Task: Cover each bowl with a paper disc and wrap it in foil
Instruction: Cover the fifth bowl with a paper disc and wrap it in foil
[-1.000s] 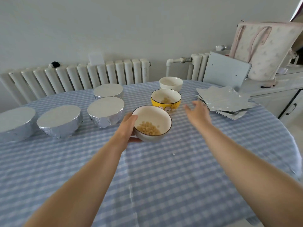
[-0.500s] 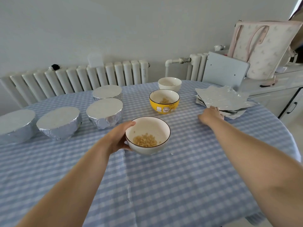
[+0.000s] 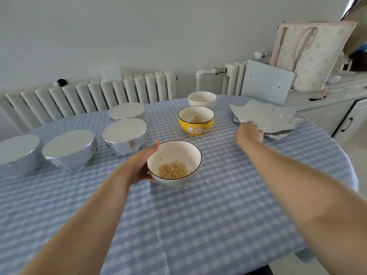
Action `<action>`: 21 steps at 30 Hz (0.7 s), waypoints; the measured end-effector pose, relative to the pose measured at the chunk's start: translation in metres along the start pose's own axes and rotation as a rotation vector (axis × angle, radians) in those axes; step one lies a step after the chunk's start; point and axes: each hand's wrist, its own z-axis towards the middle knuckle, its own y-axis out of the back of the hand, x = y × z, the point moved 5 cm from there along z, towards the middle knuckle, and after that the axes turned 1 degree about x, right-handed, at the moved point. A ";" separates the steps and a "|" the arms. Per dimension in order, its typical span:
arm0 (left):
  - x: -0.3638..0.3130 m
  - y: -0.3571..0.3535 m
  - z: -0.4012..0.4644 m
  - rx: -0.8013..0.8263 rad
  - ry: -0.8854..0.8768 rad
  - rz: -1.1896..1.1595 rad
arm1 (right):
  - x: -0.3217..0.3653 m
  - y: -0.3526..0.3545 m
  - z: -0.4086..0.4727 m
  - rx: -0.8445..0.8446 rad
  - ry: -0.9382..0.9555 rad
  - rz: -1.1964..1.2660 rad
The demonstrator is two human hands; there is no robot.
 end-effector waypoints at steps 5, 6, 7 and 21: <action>-0.004 0.001 -0.008 -0.089 -0.010 0.061 | 0.011 0.041 -0.027 -0.420 0.163 0.481; -0.005 0.003 -0.010 -0.125 -0.015 0.074 | 0.015 0.050 -0.038 -0.480 0.192 0.582; -0.007 0.002 -0.012 -0.158 -0.020 0.093 | 0.020 0.058 -0.050 -0.534 0.235 0.676; -0.026 0.014 -0.045 -0.185 -0.313 -0.199 | 0.124 0.061 -0.248 -0.335 1.183 0.592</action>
